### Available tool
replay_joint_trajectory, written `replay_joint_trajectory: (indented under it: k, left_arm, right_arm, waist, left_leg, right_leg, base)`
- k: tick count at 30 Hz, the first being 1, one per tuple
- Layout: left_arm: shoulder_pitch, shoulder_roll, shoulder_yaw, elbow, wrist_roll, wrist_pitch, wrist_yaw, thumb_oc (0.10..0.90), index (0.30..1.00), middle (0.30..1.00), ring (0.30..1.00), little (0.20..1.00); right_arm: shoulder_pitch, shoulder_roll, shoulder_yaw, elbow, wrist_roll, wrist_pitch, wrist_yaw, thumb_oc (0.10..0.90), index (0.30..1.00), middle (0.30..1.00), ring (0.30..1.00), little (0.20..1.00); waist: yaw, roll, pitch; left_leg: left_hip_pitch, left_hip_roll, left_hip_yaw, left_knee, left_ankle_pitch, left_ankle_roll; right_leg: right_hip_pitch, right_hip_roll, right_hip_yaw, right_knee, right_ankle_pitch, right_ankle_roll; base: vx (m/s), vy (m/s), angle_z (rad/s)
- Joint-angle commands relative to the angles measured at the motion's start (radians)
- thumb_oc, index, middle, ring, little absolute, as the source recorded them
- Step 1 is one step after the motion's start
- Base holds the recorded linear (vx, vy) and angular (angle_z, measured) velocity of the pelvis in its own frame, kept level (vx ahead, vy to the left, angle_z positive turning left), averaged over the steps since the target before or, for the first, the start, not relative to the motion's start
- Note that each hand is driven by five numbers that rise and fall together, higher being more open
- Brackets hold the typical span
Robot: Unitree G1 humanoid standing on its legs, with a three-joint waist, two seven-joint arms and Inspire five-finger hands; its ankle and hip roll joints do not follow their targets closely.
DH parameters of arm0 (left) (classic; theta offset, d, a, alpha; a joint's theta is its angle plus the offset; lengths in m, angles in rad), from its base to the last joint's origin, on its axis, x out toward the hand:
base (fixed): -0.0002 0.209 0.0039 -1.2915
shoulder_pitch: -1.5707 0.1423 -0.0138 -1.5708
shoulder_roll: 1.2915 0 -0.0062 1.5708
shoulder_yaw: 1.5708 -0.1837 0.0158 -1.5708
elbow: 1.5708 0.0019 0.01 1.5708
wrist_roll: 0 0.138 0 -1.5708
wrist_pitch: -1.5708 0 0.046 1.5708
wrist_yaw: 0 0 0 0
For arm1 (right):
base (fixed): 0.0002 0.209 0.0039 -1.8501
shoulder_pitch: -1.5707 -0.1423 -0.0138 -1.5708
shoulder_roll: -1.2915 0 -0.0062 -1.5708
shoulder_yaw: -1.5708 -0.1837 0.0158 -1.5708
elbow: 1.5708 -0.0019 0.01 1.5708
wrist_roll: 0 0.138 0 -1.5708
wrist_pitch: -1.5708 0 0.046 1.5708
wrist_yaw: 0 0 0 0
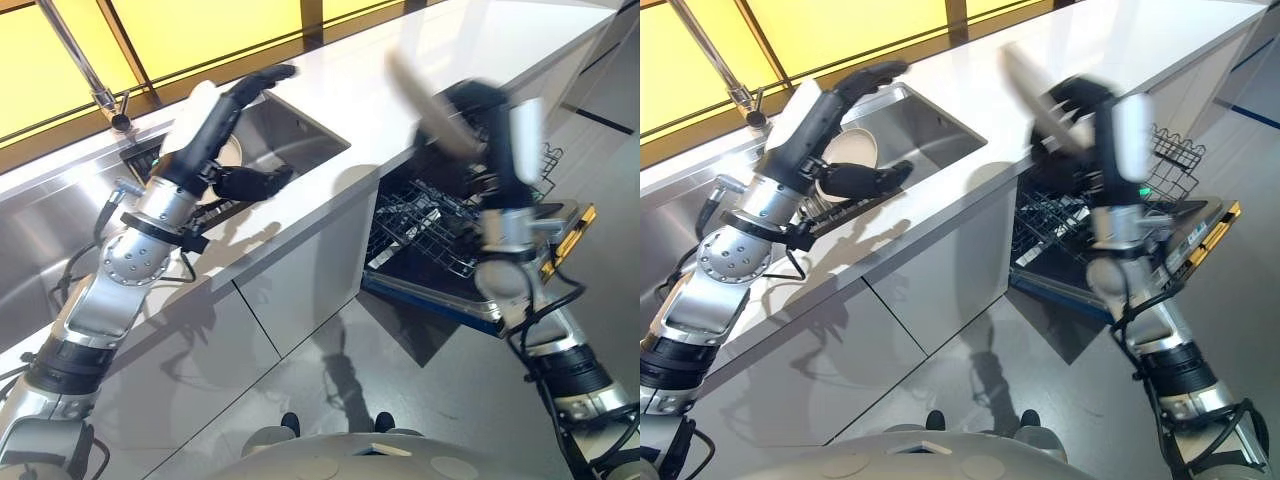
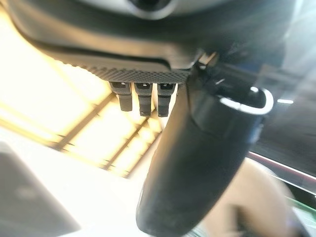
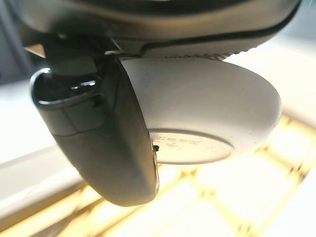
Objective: Pick up plates and place into dishwasher.
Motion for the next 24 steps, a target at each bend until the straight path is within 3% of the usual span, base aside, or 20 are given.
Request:
replay_joint_trajectory:
  k: [1,3,12,24]
  left_arm:
    - [-0.030,0.069,0.085,0.028,-0.058,-0.045,0.067,0.800,0.900,0.900,0.900,0.900]
    - [-0.024,0.084,0.108,0.059,-0.075,-0.042,0.071,0.800,0.900,0.900,0.900,0.900]
    - [-0.013,0.145,0.157,0.137,-0.120,-0.047,0.046,0.800,0.900,0.900,0.900,0.900]
    - [0.024,0.215,0.193,0.196,-0.136,-0.052,0.055,0.800,0.900,0.900,0.900,0.900]
  right_arm:
    - [-0.160,-0.127,-0.066,0.046,0.011,0.000,-0.097,0.100,0.300,0.300,0.300,0.200]
    - [-0.161,-0.182,-0.091,0.118,0.044,0.049,-0.100,0.100,0.300,0.300,0.300,0.200]
    - [-0.116,-0.280,-0.156,0.373,0.194,0.105,-0.019,0.100,0.300,0.300,0.300,0.200]
    - [-0.032,-0.366,-0.139,0.560,0.221,0.254,0.170,0.100,0.300,0.300,0.300,0.200]
  waist:
    - [0.023,-0.035,-0.063]
    - [0.032,-0.039,-0.063]
    - [0.057,-0.042,-0.050]
    - [0.091,-0.035,0.009]
  left_leg:
    - [0.005,-0.070,0.010,0.041,-0.137,0.056]
    - [0.004,-0.067,0.001,0.042,-0.135,0.055]
    - [-0.007,-0.055,-0.042,0.058,-0.127,0.045]
    - [-0.048,-0.037,-0.134,0.119,-0.108,0.006]
  right_leg:
    - [0.017,0.019,-0.035,0.045,-0.098,0.027]
    - [0.020,0.019,-0.046,0.054,-0.106,0.025]
    - [0.018,0.015,-0.095,0.123,-0.149,0.013]
    - [0.021,0.020,-0.150,0.173,-0.186,-0.021]
  base:
    - [0.08,-0.060,0.19]
    - [0.11,-0.083,0.24]
    - [0.09,-0.087,0.20]
    - [0.10,-0.121,0.25]
